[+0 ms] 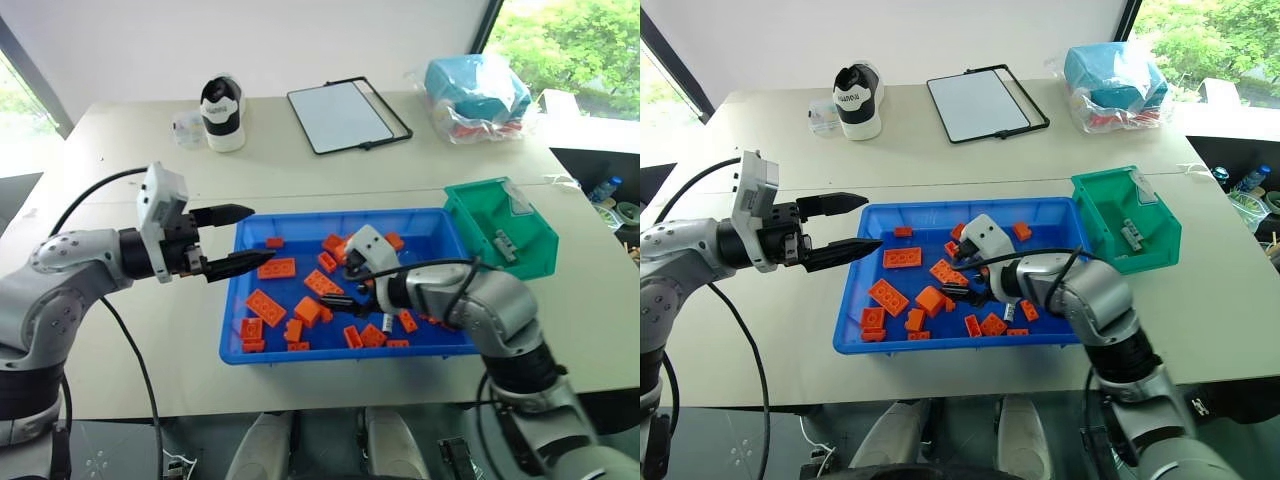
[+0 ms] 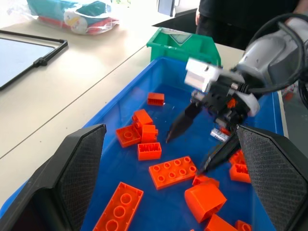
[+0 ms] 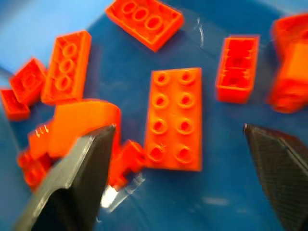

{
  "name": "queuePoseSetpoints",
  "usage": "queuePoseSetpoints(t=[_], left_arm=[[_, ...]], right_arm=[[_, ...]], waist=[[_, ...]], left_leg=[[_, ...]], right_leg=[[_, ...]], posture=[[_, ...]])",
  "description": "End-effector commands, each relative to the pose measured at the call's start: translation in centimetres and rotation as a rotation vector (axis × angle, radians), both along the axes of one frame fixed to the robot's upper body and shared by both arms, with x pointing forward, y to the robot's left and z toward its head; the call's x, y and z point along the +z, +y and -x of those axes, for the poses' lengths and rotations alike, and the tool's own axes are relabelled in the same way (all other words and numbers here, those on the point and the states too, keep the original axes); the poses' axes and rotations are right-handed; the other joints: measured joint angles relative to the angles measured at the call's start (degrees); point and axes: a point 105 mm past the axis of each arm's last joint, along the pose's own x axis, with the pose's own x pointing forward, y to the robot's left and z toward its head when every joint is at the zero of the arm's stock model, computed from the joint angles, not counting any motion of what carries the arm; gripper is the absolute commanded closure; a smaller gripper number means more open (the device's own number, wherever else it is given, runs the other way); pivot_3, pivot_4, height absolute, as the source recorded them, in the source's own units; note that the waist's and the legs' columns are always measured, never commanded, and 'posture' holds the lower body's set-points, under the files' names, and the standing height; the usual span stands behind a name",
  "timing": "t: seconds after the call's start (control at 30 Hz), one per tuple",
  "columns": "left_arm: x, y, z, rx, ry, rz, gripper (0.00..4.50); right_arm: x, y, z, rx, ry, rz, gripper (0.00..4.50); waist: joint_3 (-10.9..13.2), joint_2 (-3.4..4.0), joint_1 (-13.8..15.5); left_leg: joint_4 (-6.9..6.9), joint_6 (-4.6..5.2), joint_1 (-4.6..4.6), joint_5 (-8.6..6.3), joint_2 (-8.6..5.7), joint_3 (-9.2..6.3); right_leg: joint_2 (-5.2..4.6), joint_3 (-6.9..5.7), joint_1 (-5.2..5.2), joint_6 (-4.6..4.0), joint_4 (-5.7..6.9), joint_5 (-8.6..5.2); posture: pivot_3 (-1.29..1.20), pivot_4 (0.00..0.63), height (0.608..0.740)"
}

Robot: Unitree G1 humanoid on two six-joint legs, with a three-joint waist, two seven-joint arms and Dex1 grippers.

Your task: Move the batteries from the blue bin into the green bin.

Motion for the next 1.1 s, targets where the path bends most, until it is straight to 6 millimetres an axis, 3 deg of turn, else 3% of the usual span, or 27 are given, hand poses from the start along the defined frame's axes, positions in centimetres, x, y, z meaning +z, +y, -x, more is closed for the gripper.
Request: queuePoseSetpoints(t=[0.03, 0.2, 0.53, 0.8, 1.03, 1.1], left_arm=[[0.6, -0.1, 0.2, -0.009, -0.040, 0.001, 0.00], [0.6, -0.3, 0.0, -0.015, -0.040, 0.002, 0.00], [0.7, -0.8, 1.0, -0.079, -0.028, -0.024, 0.00], [0.7, -1.0, 2.0, -0.125, -0.019, -0.052, 0.00], [1.0, -1.3, 2.1, -0.133, -0.028, -0.052, 0.00], [1.0, -1.3, 2.1, -0.133, -0.031, -0.052, 0.00]], right_arm=[[3.8, -1.5, 1.1, 0.220, -0.199, 0.075, 0.43], [3.2, -4.1, 2.0, 0.453, -0.221, 0.208, 0.43], [-0.3, -5.2, 3.4, 0.875, -0.289, 0.446, 0.43], [-1.5, -5.7, 1.9, 0.947, -0.375, 0.521, 0.43], [-2.4, -4.8, 0.9, 0.946, -0.421, 0.481, 0.43], [-2.4, -4.2, 1.2, 0.937, -0.409, 0.439, 0.95]], waist=[[0.0, -0.02, 0.1], [0.0, -0.09, -0.4], [0.0, -0.09, 0.0], [0.0, -0.09, 0.0], [0.0, -0.09, -0.1], [0.0, -0.10, 0.0]], left_leg=[[-0.01, 0.00, -0.01, 0.00, -0.01, 0.00], [-0.02, 0.06, 0.03, -0.04, 0.09, 0.09], [0.03, 0.05, 0.04, -0.04, 0.13, 0.17], [0.03, 0.03, 0.04, -0.04, 0.14, 0.16], [0.02, 0.02, 0.16, -0.03, 0.14, 0.14], [0.02, 0.01, 0.29, -0.04, 0.14, 0.12]], right_leg=[[0.00, 0.00, 0.02, 0.00, -0.05, 0.00], [0.02, -0.04, 0.09, 0.04, -0.15, 0.00], [0.02, -0.01, 0.08, 0.04, -0.14, 0.01], [0.02, 0.01, 0.08, 0.03, -0.14, 0.01], [0.04, 0.01, 0.19, 0.03, -0.13, 0.01], [0.04, 0.01, 0.34, 0.02, -0.15, 0.01]], posture=[[0.00, 0.150, 0.731], [0.00, 0.150, 0.731], [0.00, 0.150, 0.731], [0.00, 0.150, 0.731], [0.00, 0.150, 0.731], [0.00, 0.150, 0.731]])
